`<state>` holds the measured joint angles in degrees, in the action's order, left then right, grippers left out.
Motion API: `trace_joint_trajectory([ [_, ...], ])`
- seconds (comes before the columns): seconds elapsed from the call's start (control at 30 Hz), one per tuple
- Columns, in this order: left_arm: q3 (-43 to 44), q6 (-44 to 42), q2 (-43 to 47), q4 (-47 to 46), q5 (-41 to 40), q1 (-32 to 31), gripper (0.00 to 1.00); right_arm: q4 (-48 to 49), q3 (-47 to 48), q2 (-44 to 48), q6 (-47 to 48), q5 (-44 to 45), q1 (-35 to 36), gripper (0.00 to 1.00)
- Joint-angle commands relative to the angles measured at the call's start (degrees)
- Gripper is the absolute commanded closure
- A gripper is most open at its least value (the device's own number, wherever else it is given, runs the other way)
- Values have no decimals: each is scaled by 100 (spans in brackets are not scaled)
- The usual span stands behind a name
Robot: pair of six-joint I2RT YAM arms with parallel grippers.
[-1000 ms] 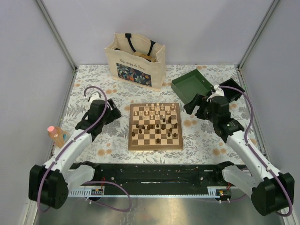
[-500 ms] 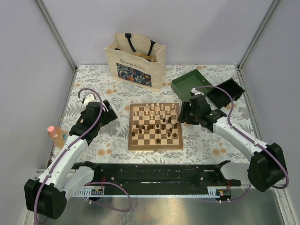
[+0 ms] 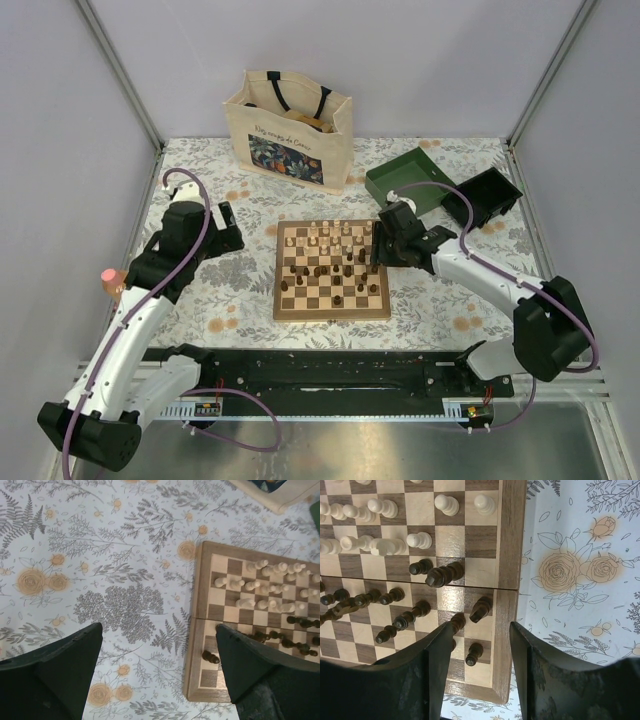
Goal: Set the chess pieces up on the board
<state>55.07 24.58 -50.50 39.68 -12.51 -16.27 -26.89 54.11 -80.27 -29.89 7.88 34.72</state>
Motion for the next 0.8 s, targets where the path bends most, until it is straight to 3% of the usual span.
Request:
trace_joint_trajectory([
  [0.0,-84,-304,49,242,-330,19,1,-44,258,-217,-122,258,88,43],
  [0.4,-110,-340,-4,277,-392,19,1,-35,495,-700,-158,249,219,49],
  [0.57,-119,-357,-12,286,-419,19,1,-44,504,-797,-140,276,228,58],
  [0.77,-119,-357,-39,277,-419,19,1,-97,522,-859,-131,363,237,58],
])
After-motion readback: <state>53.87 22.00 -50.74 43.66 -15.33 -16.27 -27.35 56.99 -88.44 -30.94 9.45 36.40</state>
